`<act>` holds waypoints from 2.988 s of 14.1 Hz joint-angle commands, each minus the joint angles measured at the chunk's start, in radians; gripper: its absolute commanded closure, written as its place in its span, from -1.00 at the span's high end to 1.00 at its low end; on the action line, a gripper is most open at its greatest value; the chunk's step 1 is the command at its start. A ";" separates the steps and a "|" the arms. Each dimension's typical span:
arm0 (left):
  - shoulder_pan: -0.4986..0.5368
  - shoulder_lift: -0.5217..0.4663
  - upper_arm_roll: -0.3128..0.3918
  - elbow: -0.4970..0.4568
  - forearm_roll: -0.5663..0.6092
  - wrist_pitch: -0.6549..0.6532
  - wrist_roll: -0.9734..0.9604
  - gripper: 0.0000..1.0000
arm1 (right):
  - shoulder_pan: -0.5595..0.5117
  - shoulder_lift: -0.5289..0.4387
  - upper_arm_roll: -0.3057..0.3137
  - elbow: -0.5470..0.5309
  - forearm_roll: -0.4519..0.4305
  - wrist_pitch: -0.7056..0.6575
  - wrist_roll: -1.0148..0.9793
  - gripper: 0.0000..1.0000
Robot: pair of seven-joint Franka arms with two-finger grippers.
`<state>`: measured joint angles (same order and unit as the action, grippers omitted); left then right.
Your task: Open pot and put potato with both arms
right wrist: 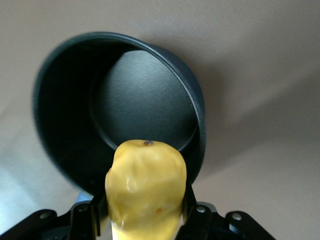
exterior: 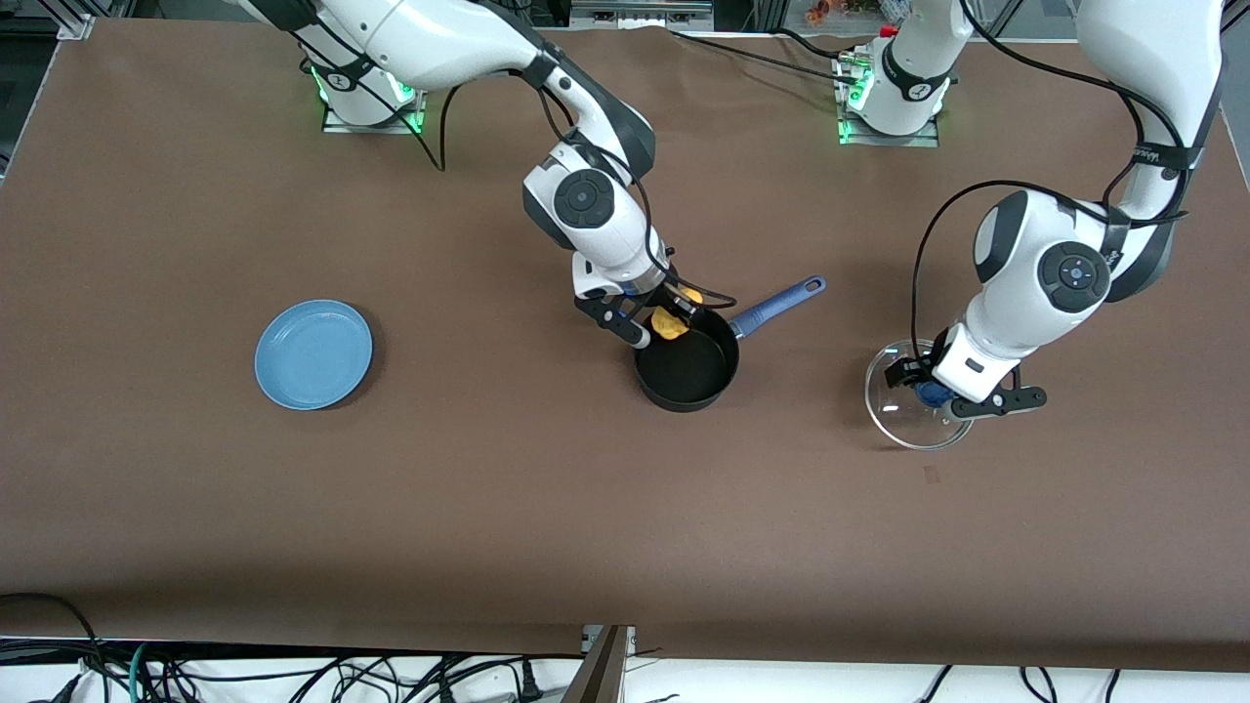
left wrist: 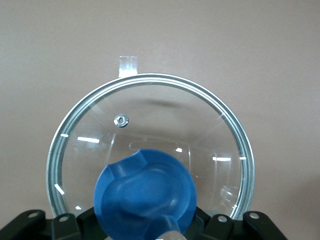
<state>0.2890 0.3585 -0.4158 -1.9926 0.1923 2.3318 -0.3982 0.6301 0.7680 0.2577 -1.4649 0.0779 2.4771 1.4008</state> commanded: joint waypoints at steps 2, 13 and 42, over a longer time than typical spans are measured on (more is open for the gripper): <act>0.028 -0.056 -0.006 -0.075 -0.013 0.044 0.065 -0.10 | 0.030 0.045 -0.020 0.040 -0.006 0.028 0.021 -0.26; 0.090 0.026 0.002 -0.189 0.098 0.286 0.065 -0.07 | 0.026 0.057 -0.067 0.081 -0.007 0.052 0.006 -0.26; 0.148 0.011 -0.095 0.160 0.156 -0.188 0.061 0.93 | -0.478 -0.295 -0.087 0.336 -0.201 -0.960 -1.295 1.00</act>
<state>0.4331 0.3692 -0.4810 -1.9340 0.3993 2.2730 -0.3486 0.1728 0.5643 0.1572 -1.0836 -0.1014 1.5628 0.1248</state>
